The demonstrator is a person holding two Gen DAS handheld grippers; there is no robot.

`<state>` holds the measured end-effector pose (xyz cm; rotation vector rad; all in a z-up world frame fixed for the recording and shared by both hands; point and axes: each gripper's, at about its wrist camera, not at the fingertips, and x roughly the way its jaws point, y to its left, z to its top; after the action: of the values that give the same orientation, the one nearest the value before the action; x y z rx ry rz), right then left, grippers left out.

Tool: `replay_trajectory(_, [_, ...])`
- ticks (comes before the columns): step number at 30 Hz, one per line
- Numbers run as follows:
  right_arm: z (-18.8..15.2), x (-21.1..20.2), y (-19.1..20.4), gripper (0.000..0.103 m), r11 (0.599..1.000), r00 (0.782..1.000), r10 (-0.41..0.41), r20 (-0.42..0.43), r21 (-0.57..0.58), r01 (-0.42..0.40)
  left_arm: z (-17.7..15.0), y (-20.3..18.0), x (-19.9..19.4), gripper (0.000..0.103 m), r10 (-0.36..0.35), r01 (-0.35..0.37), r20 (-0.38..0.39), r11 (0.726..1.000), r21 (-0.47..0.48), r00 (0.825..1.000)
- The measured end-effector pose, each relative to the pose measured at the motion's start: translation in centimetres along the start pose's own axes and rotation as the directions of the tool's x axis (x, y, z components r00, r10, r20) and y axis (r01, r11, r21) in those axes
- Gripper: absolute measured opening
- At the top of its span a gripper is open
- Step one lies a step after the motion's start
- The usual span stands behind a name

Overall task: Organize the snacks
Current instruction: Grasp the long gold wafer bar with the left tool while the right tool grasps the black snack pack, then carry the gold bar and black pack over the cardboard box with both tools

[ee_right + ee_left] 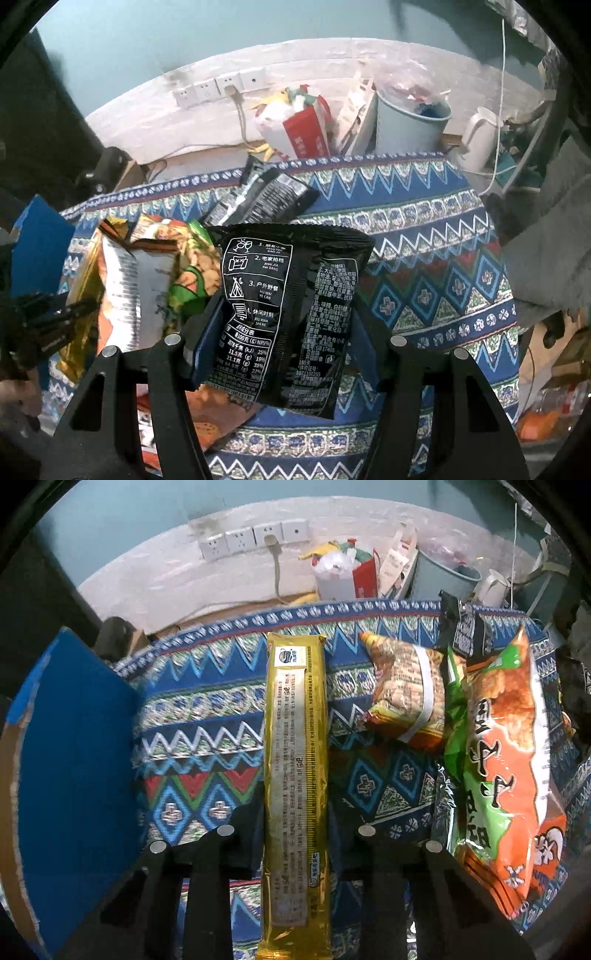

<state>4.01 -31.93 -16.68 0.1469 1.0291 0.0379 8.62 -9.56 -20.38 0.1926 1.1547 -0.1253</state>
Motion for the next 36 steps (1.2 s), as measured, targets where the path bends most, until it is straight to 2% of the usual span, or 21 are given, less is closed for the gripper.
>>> replay_trajectory(6, [0.7, -1.3, 1.4, 0.062, 0.999, 0.999, 0.025, 0.033, -0.023, -0.024, 0.1, 0.8, -3.6, 0.028, 0.018, -0.019, 0.073, 1.0, 0.014, 0.997])
replay_trajectory(18, [1.6, -4.6, 5.3, 0.062, 0.992, 0.991, 0.093, 0.099, -0.09, -0.084, -0.5, 2.1, -8.8, 0.029, 0.02, -0.023, 0.17, 1.0, 0.017, 0.985])
replay_trajectory(22, [2.1, -5.3, 6.7, 0.062, 0.988, 0.987, 0.113, 0.115, -0.117, -0.1, -0.9, 3.0, -10.0, 0.029, 0.01, -0.01, 0.184, 1.0, -0.002, 0.983])
replay_trajectory(30, [2.6, -6.4, 10.2, 0.062, 0.975, 0.978, 0.163, 0.131, -0.173, -0.14, -1.9, 5.3, -12.1, 0.029, 0.04, -0.033, 0.218, 0.999, -0.034, 0.975])
replay_trajectory(36, [2.8, -6.8, 13.1, 0.062, 0.963, 0.973, 0.195, 0.128, -0.212, -0.165, -2.4, 7.5, -13.2, 0.029, 0.035, -0.016, 0.231, 0.996, -0.085, 0.972])
